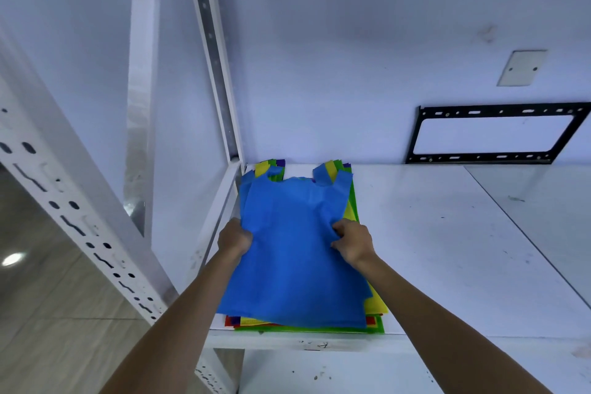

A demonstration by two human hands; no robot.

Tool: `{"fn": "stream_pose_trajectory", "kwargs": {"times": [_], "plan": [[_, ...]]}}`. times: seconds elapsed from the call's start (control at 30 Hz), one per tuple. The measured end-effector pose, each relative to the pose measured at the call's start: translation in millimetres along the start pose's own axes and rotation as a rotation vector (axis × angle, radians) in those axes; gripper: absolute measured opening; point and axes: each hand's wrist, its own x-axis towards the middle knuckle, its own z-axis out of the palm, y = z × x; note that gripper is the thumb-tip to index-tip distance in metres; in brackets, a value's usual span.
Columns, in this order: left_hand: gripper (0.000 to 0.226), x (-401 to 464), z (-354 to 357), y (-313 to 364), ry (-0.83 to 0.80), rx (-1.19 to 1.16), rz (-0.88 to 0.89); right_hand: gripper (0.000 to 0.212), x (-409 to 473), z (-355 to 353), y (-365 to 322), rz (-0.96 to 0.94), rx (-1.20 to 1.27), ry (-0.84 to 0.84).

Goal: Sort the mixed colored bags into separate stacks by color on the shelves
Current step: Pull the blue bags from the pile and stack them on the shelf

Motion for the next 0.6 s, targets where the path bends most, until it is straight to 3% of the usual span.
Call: {"fn": "stream_pose_trajectory", "kwargs": {"times": [0.13, 0.27, 0.47, 0.6], "plan": [[0.03, -1.6, -2.6, 5.1, -0.052, -0.005, -0.029, 0.042, -0.3, 10.9, 1.1, -0.002, -0.078, 0.047], [0.032, -2.3, -2.4, 7.7, -0.062, -0.012, -0.04, 0.049, -0.3, 13.9, -4.6, 0.002, -0.122, 0.038], [0.035, -0.9, 1.2, 7.6, -0.056, -0.024, -0.033, 0.042, -9.4, 17.6, -16.0, 0.012, 0.25, -0.01], [0.036, -2.8, 1.6, 6.8, -0.051, -0.061, -0.011, 0.036, -10.4, 11.8, -21.4, 0.329, 0.833, -0.083]]}}
